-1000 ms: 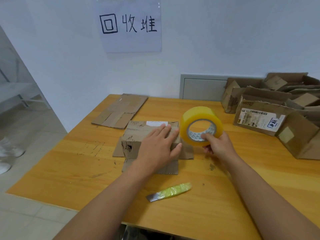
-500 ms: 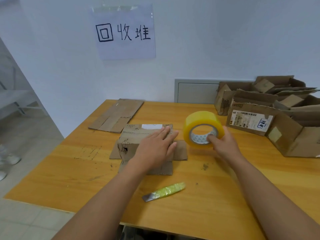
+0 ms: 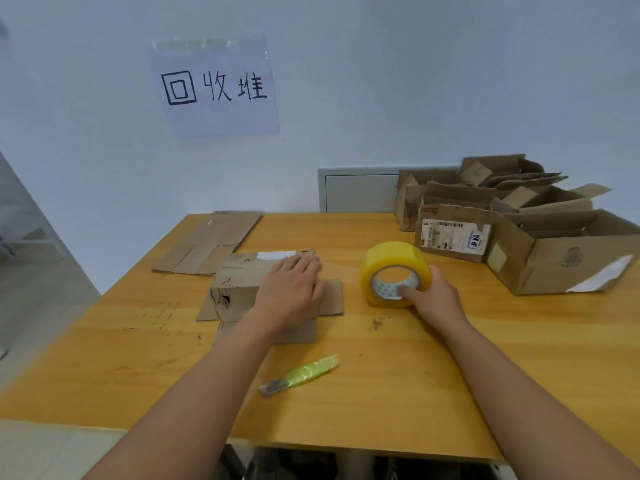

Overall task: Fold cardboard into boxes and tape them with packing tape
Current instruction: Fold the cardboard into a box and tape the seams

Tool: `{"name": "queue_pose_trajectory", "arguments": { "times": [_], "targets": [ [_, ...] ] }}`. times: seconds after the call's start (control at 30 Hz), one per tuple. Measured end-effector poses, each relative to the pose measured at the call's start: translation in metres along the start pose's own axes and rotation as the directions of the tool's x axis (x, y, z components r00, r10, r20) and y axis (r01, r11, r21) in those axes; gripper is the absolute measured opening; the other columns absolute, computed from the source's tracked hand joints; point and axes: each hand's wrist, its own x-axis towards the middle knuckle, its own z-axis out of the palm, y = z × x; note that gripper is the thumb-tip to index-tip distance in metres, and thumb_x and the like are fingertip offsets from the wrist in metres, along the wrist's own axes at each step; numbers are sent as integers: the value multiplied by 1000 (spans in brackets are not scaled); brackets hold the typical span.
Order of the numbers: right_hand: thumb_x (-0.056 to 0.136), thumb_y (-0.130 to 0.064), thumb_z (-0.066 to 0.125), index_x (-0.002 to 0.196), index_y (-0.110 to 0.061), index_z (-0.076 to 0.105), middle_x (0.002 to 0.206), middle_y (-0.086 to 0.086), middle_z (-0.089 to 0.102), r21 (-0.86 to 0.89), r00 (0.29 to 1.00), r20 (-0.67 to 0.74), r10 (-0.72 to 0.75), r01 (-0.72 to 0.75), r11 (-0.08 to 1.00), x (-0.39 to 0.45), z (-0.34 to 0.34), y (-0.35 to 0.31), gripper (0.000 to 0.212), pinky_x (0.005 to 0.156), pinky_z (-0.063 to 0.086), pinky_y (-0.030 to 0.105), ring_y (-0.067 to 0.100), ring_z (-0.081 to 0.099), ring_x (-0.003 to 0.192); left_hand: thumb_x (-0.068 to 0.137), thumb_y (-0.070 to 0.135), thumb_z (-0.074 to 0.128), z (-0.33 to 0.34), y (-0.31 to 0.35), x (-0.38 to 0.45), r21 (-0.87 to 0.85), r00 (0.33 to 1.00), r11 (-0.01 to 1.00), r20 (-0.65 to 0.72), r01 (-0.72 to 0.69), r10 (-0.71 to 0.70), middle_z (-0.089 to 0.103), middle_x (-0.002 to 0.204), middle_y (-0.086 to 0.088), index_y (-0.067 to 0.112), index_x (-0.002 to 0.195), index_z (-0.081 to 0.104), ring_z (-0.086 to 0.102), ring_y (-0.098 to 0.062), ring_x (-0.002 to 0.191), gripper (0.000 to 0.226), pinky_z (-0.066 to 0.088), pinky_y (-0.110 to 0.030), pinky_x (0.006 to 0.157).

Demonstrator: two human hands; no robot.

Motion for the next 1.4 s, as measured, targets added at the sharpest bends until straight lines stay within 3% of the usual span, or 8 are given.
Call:
{"name": "queue_pose_trajectory", "arguments": {
  "times": [0.23, 0.37, 0.6, 0.83, 0.97, 1.07, 1.2, 1.4],
  "targets": [
    [90, -26, 66, 112, -20, 55, 103, 8, 63, -61, 979, -200, -43, 31, 998, 9, -43, 17, 25, 71, 43, 38, 31, 57, 95, 96, 55, 8, 1, -9, -2, -11, 1000, 1000, -12, -12, 12, 43, 152, 8, 25, 139, 48, 40, -19, 139, 66, 32, -37, 113],
    [86, -34, 73, 115, -17, 51, 102, 4, 59, 50, 982, -166, 93, -86, 995, 4, -41, 19, 40, 72, 43, 38, 27, 56, 94, 92, 56, 3, 1, -3, 0, -9, 1000, 1000, 16, 20, -19, 39, 154, 9, 26, 139, 46, 35, -18, 141, 70, 27, -35, 114],
    [89, -24, 67, 117, -20, 54, 112, 9, 63, -36, 966, -257, 8, -18, 999, 6, -55, 34, 30, 76, 46, 39, 31, 57, 100, 97, 52, 13, 0, -12, -3, -52, 999, 997, 11, 52, -51, 37, 157, 9, 26, 142, 45, 33, -18, 144, 61, 28, -38, 117],
    [86, -32, 75, 151, -14, 23, 144, 21, 36, 23, 932, -350, 94, -92, 996, -1, -53, 31, 86, 93, 44, 46, 40, 46, 123, 99, 51, 13, 0, -17, -5, -25, 1000, 999, 11, 26, -26, 36, 157, 8, 23, 144, 42, 29, -16, 146, 60, 18, -36, 120],
    [86, -31, 68, 146, -7, 30, 129, 22, 40, -195, 809, -534, -247, 166, 967, -37, -33, 9, 75, 90, 41, 43, 34, 41, 114, 103, 47, 23, 2, -16, -3, -50, 1000, 998, -20, 22, -23, 36, 157, 9, 25, 140, 47, 28, -15, 147, 50, 22, -34, 119],
    [84, -40, 51, 128, -6, 57, 115, 16, 56, -286, 831, -185, -525, 466, 837, -65, -1, -18, 55, 95, 40, 43, 36, 50, 108, 105, 42, 32, 2, -16, -2, -72, 999, 997, -27, 26, -28, 34, 158, 9, 24, 141, 47, 26, -15, 148, 43, 24, -36, 119],
    [97, -47, 50, 144, -30, 47, 139, -1, 46, -263, 703, 517, -489, 673, 691, -105, 35, -41, 50, 112, 28, 41, 20, 34, 131, 103, 44, 37, 0, -15, -3, -68, 1000, 998, -21, 17, -19, 35, 158, 7, 22, 142, 46, 28, -16, 147, 46, 26, -36, 116],
    [99, -42, 52, 128, -26, 56, 125, -5, 48, -259, 578, 710, -402, 745, 615, -121, 58, -57, 34, 101, 32, 38, 16, 36, 118, 102, 48, 39, -2, -16, -4, -58, 1000, 998, 0, 21, -21, 33, 159, 8, 24, 144, 44, 25, -17, 148, 49, 27, -38, 116]
  ]
}}
